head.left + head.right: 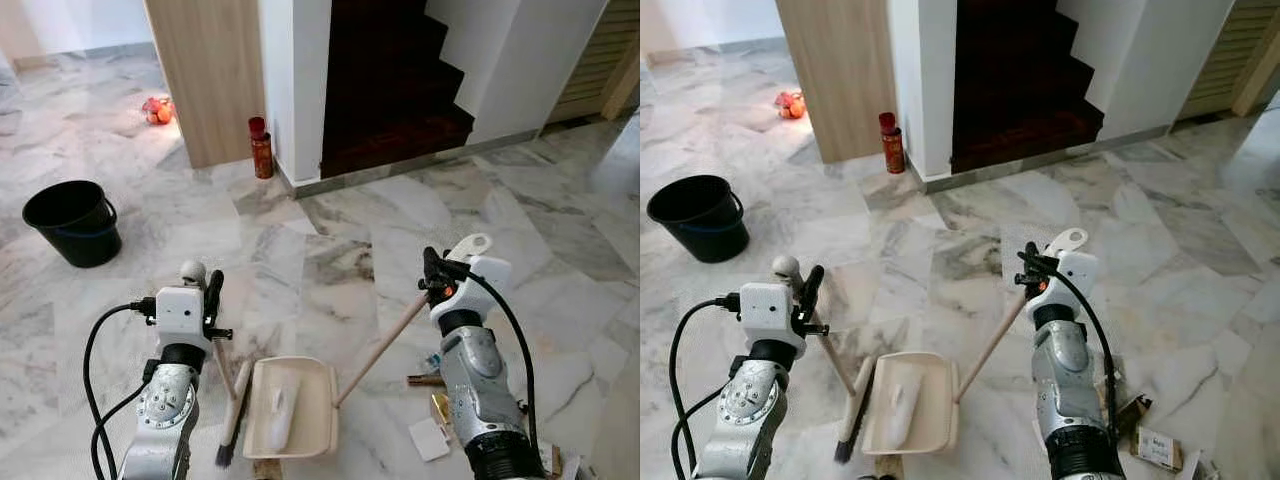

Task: Sweep floor

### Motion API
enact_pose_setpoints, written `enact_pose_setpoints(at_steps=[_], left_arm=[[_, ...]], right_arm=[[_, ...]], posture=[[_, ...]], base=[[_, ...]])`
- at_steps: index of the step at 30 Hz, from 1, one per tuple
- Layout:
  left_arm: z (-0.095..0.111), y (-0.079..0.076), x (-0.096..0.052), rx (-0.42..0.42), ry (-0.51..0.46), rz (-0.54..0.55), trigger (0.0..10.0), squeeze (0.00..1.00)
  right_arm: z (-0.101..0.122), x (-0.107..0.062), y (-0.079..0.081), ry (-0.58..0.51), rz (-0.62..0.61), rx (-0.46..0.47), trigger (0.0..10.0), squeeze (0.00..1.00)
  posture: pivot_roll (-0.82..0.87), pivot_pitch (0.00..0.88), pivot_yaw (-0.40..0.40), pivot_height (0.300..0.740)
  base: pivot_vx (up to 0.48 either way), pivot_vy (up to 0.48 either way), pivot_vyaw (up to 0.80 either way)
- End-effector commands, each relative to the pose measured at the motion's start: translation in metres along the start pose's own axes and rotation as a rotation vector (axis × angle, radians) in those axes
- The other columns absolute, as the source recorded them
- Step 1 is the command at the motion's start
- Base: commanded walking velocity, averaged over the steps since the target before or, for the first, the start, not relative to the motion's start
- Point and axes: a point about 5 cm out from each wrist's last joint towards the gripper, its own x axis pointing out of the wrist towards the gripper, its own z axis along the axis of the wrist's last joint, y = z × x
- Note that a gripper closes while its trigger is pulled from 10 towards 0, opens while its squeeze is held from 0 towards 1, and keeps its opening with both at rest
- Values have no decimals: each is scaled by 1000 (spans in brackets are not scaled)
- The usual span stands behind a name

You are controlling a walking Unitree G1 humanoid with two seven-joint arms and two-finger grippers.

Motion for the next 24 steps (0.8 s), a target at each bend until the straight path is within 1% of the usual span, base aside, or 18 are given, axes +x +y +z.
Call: enact_pose_setpoints(at_steps=[1,5,9,12,15,24], left_arm=[[14,3,5,24,-54,3,10000,0],[13,4,5,26,-53,4,10000,0],[13,1,4,21,-54,0,10000,0],[13,-2,4,22,-58,-12,10000,0],[13,-2,4,24,-59,-17,10000,0],[13,-3,4,27,-60,-19,10000,0]], right_arm=[[5,3,4,0,-13,127,10000,0],[5,3,5,-1,1,107,10000,0],[4,2,7,1,20,82,10000,0],[8,1,8,-25,27,54,10000,0],[10,1,10,-40,40,39,10000,0],[9,1,15,-38,68,24,10000,0]], posture=[[156,101,-18,740],[153,101,-17,740],[149,97,-16,740],[149,83,-16,740],[151,73,-16,740],[150,60,-16,740]], base=[[0,0,0],[0,0,0],[0,0,0],[0,0,0],[0,0,646],[0,0,800]])
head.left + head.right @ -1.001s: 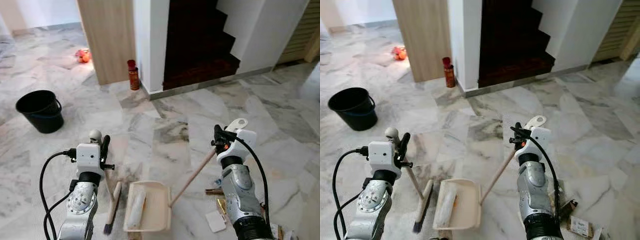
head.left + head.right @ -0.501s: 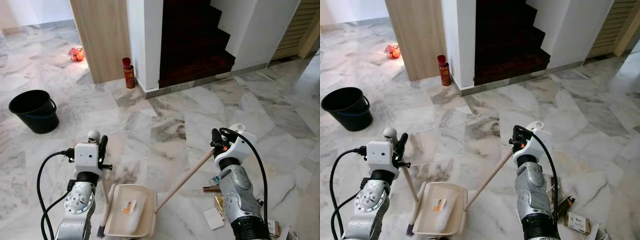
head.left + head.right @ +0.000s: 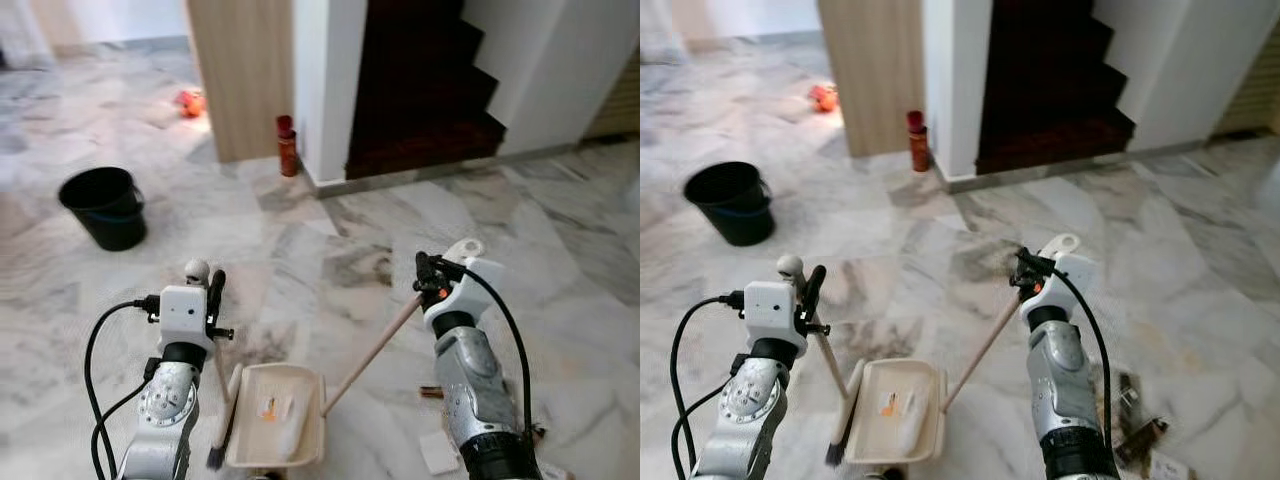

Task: Sweep floor

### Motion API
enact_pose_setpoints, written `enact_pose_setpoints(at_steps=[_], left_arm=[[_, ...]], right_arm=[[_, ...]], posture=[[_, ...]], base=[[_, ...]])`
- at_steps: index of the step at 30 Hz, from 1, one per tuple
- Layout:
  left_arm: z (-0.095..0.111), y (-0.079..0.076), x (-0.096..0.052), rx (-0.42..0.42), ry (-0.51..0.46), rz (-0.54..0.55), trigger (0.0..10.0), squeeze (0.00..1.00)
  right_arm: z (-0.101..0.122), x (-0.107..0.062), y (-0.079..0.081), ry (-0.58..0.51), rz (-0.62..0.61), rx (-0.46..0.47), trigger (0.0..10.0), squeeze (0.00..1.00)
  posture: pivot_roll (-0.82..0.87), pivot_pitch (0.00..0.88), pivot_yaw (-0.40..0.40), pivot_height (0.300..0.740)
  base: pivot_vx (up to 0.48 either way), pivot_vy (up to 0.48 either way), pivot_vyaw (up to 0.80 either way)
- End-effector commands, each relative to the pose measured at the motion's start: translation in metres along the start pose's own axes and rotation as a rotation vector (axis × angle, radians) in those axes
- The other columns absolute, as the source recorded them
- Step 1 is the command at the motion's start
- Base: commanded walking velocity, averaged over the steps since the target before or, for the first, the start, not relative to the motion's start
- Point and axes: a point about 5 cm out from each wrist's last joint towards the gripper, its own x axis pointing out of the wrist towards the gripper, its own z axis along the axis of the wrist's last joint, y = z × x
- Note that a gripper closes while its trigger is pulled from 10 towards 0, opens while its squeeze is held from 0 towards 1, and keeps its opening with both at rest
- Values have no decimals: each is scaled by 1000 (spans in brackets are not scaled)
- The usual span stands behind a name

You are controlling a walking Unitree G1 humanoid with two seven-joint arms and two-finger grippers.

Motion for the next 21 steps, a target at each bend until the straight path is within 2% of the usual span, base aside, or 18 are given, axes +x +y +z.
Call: enact_pose_setpoints(at_steps=[1,11,21], left_arm=[[11,1,3,-2,-56,-2,10000,0],[11,-4,5,8,-59,-8,10000,0],[10,-3,2,14,-54,-2,10000,0]], right_arm=[[10,3,8,-53,32,15,10000,0],[13,4,6,-55,37,-4,10000,0],[10,2,9,-36,44,1,10000,0]], posture=[[150,61,-17,740],[140,77,-31,740],[141,99,-35,740]], base=[[0,0,800],[0,0,791],[49,0,0]])
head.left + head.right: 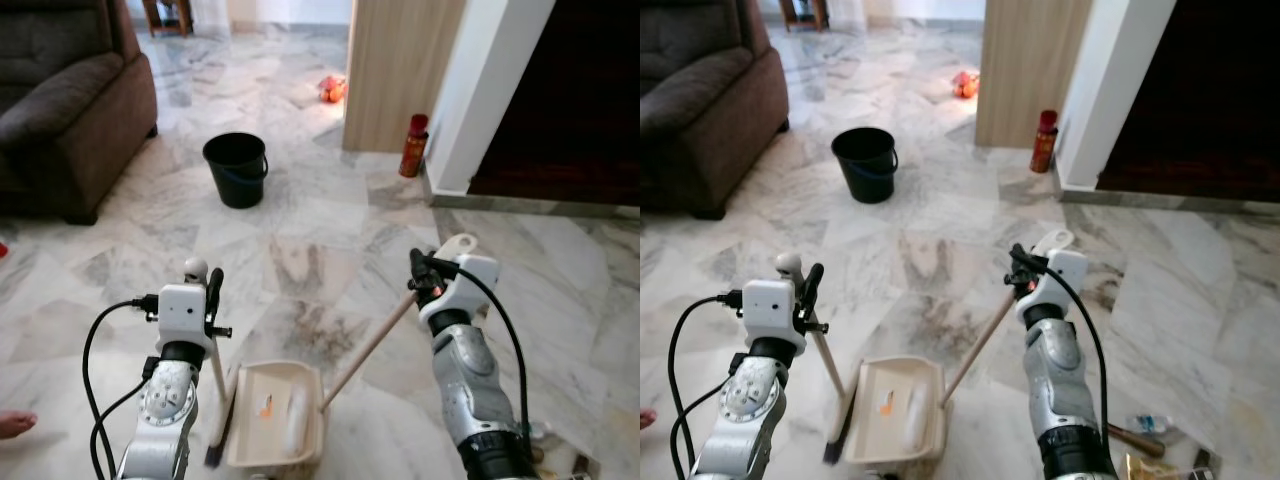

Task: Sweep floor

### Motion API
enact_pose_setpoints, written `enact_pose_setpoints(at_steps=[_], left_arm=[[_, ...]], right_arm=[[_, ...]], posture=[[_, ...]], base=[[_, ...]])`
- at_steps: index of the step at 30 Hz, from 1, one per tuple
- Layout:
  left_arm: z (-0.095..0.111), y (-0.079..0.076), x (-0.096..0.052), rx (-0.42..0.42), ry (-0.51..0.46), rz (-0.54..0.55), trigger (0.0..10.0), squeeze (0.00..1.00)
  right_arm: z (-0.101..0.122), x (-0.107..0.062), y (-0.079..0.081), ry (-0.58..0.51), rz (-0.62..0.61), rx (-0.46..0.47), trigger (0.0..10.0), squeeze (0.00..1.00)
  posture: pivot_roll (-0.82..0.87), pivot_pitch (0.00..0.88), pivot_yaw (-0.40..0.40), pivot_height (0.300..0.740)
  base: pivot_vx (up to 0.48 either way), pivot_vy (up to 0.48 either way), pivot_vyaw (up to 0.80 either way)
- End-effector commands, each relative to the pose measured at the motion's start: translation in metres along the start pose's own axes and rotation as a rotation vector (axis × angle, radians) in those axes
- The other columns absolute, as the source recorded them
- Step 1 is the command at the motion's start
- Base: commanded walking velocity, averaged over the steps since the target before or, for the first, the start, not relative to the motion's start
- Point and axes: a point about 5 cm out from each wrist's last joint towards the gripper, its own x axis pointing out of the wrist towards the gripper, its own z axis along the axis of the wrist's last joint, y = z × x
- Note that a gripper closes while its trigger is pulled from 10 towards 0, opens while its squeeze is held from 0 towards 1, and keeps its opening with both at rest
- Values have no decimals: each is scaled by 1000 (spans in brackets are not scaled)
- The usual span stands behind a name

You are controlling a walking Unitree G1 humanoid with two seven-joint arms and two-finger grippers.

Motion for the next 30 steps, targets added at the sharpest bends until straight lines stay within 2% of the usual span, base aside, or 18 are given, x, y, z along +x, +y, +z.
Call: enact_pose_setpoints(at_steps=[1,7,16,30], left_arm=[[9,-2,1,2,-43,-2,10000,0],[10,-1,1,6,-46,0,10000,0],[10,0,1,11,-47,3,10000,0],[9,0,1,13,-41,3,10000,0]], right_arm=[[8,0,1,-37,4,20,10000,0],[10,1,0,-46,8,-3,10000,0],[11,-1,3,-56,21,-12,10000,0],[10,-1,4,-46,30,-20,10000,0]], posture=[[141,100,-35,740],[141,104,-33,740],[145,115,-30,740],[151,125,-32,740]], base=[[259,0,0],[293,0,0],[362,0,729],[372,0,29]])
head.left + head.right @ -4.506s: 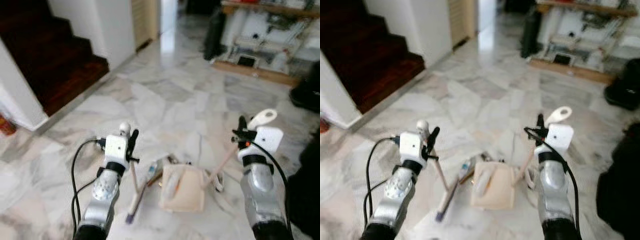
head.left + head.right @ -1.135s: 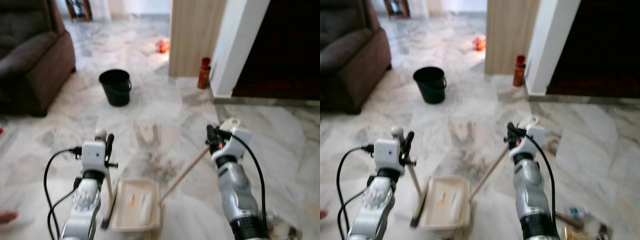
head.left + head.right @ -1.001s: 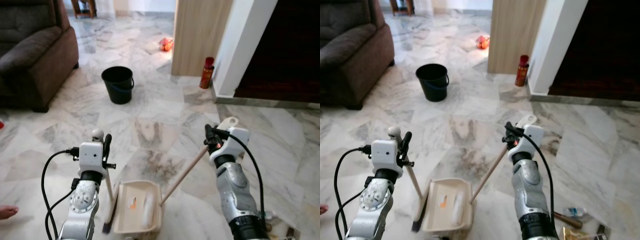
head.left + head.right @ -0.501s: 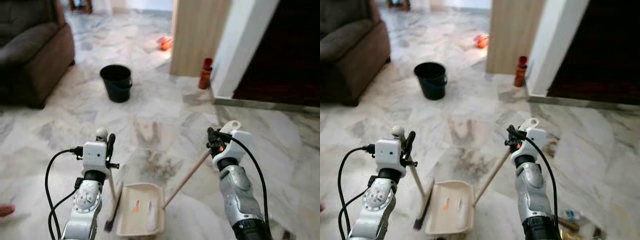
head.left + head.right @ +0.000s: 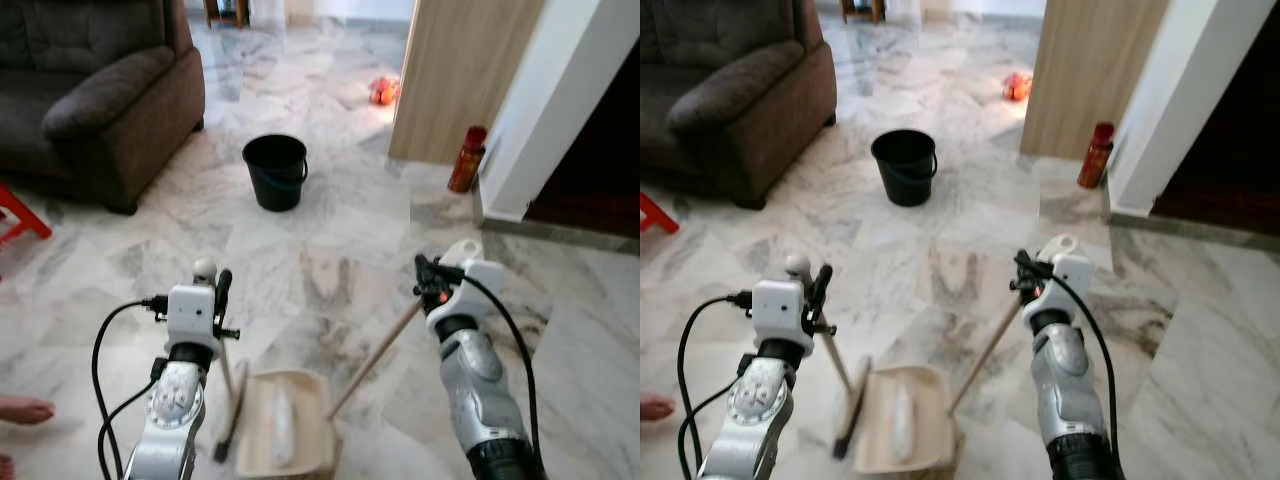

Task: Sweep floor

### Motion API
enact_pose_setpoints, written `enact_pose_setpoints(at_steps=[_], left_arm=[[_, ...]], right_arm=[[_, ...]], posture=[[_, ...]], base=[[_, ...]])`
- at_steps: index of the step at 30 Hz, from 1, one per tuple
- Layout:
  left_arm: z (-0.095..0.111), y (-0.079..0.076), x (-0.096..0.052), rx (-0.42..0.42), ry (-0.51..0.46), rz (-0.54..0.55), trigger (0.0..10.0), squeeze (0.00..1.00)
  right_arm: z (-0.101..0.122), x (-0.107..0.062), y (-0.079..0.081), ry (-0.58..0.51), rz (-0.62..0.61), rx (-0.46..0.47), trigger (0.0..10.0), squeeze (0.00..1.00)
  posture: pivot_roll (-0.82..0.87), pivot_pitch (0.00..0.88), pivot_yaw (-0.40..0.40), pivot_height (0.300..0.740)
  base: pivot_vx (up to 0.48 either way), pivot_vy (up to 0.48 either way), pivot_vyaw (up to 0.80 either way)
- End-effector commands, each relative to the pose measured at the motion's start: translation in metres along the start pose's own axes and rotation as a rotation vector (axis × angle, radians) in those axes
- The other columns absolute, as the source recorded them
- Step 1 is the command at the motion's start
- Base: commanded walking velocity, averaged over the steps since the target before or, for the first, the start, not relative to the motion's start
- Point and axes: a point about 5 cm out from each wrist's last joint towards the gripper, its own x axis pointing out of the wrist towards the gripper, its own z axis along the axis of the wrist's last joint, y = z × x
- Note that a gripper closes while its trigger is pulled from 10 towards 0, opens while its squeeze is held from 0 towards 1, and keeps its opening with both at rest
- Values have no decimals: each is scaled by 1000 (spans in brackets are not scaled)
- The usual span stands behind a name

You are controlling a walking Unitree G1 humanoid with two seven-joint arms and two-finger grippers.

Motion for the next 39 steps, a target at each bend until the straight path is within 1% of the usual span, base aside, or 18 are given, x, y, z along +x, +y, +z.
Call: enact_pose_setpoints(at_steps=[1,9,23,39], left_arm=[[9,8,2,34,-42,18,10000,0],[9,7,2,35,-39,17,10000,0],[9,6,0,35,-38,8,10000,0],[8,7,0,39,-30,9,10000,0]], right_arm=[[11,4,12,-53,35,37,10000,0],[11,4,14,-51,45,41,10000,0],[10,3,16,-50,59,41,10000,0],[7,4,17,-32,56,76,10000,0]], posture=[[151,125,-32,740],[152,122,-31,740],[154,103,-27,740],[160,120,-27,740]], base=[[371,0,525],[372,0,718],[372,0,488],[371,0,0]])
